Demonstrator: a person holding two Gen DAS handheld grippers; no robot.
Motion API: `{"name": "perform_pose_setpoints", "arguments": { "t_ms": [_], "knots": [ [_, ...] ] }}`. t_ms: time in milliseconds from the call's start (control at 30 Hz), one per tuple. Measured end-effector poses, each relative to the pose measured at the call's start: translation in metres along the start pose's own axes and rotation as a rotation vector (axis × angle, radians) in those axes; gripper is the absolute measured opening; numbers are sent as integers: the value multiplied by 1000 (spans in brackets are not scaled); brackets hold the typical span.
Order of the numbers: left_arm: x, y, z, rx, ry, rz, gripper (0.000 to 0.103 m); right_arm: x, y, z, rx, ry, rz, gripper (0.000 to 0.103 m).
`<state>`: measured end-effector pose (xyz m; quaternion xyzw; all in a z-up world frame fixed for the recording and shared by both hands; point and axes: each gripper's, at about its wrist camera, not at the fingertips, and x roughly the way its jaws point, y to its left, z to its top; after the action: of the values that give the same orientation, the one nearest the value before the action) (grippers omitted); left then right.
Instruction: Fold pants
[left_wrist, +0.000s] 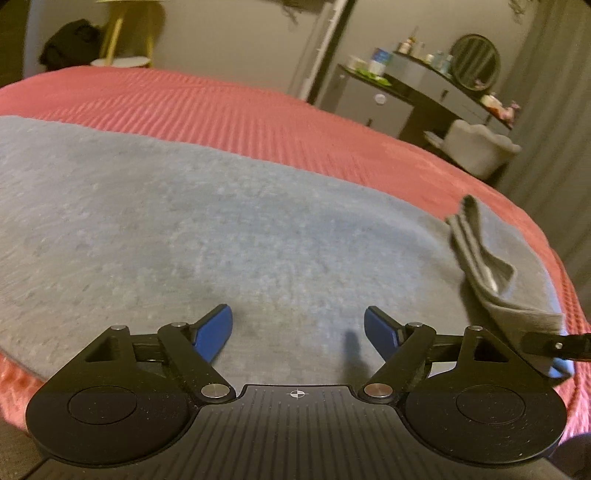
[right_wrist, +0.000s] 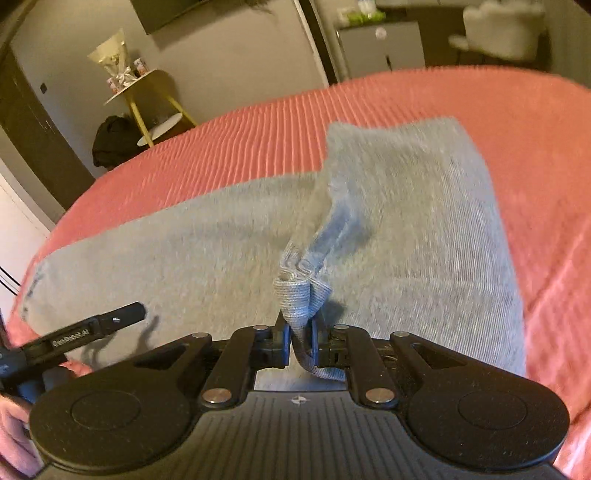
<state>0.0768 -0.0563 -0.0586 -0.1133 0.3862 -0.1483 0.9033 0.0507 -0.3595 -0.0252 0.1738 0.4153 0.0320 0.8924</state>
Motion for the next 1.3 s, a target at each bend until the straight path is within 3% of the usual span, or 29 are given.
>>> {"name": "perform_pose_setpoints", "arguments": {
  "t_ms": [133,233,300,333,400,467,567,667,833,867,1000,1067,1167,1300],
  "knots": [
    [4,-8,4,12,31,-57,85,-2,-9,-10,3,63,-3,13],
    [9,-17,14,-23,69,-140,85,3,-25,-12,75,122,-12,19],
    [17,-24,21,-65,107,-220,85,-6,-43,-13,197,66,94,45],
    [23,-29,24,-93,134,-258,85,-14,-55,-16,277,17,138,51],
    [40,-43,28,-138,189,-315,85,-29,-78,-23,410,-65,135,62],
    [60,-63,31,-145,238,-354,85,-39,-104,-33,574,-111,73,62],
    [92,-95,33,-126,306,-378,85,-48,-136,-53,780,-167,147,62],
    [118,-119,31,-128,344,-397,86,-53,-147,-64,816,-212,201,64],
    [141,-139,31,-156,364,-409,86,-52,-153,-70,770,-297,232,66],
    [144,-140,34,-167,368,-401,82,-43,-150,-67,772,-288,244,66],
    [151,-143,37,-182,372,-394,36,-32,-154,-67,802,-266,279,66],
    [155,-143,38,-195,381,-382,19,-28,-156,-69,816,-272,299,66],
    [143,-131,38,-220,354,-388,17,-31,-155,-73,843,-281,322,66],
    [123,-124,43,-168,312,-366,16,-33,-149,-74,827,-285,352,66]
  ]
}}
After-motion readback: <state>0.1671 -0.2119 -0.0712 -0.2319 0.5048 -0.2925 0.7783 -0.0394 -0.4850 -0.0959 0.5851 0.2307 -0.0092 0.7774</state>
